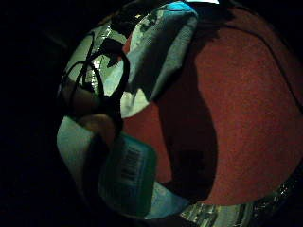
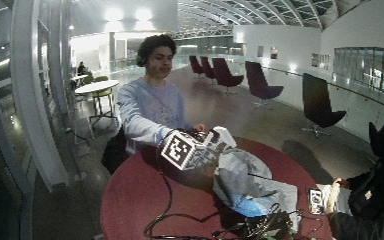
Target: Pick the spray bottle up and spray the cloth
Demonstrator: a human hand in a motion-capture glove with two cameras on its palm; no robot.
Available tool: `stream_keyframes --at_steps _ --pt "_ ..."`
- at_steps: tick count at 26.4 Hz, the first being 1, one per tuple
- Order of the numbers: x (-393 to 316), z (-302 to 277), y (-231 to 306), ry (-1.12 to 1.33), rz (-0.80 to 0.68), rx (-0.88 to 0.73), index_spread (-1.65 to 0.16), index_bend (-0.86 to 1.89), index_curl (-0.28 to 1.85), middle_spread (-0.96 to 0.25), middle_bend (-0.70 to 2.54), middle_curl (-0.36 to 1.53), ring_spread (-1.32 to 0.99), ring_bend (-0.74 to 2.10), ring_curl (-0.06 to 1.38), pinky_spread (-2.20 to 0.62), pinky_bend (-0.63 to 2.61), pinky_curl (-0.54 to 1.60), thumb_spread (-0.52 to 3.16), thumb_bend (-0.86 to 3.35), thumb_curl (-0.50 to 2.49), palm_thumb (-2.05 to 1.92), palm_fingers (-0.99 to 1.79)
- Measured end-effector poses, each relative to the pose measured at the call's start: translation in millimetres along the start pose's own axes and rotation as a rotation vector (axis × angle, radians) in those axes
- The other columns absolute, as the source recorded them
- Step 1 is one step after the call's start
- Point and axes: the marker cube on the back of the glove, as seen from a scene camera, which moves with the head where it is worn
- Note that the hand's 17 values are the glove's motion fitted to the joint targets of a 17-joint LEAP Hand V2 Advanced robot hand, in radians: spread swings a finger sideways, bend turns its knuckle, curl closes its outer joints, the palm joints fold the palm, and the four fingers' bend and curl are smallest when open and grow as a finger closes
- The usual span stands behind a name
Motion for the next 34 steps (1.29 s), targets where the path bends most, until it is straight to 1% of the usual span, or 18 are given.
stream_keyframes --at_steps 18,26,31,34 --pt "3 14 -2 0.012 0.055 -0.031 -0.19 0.16 0.49 -0.06 0.20 0.48 -0.04 0.64 0.43 0.09 0.30 0.37 0.59 -0.03 0.68 0.94 1.20" --pt "5 15 -4 0.023 0.062 -0.015 -0.19 0.16 0.50 -0.06 0.20 0.48 -0.04 0.65 0.42 0.09 0.30 0.37 0.60 -0.03 0.68 0.94 1.20" --pt "1 22 -3 0.016 0.035 -0.013 -0.19 0.17 0.50 -0.06 0.20 0.48 -0.04 0.65 0.42 0.09 0.30 0.37 0.60 -0.03 0.69 0.94 1.20" --pt "-8 29 1 -0.004 -0.022 0.000 -0.19 0.17 0.50 -0.06 0.20 0.48 -0.04 0.65 0.42 0.09 0.30 0.37 0.60 -0.03 0.69 0.94 1.20"
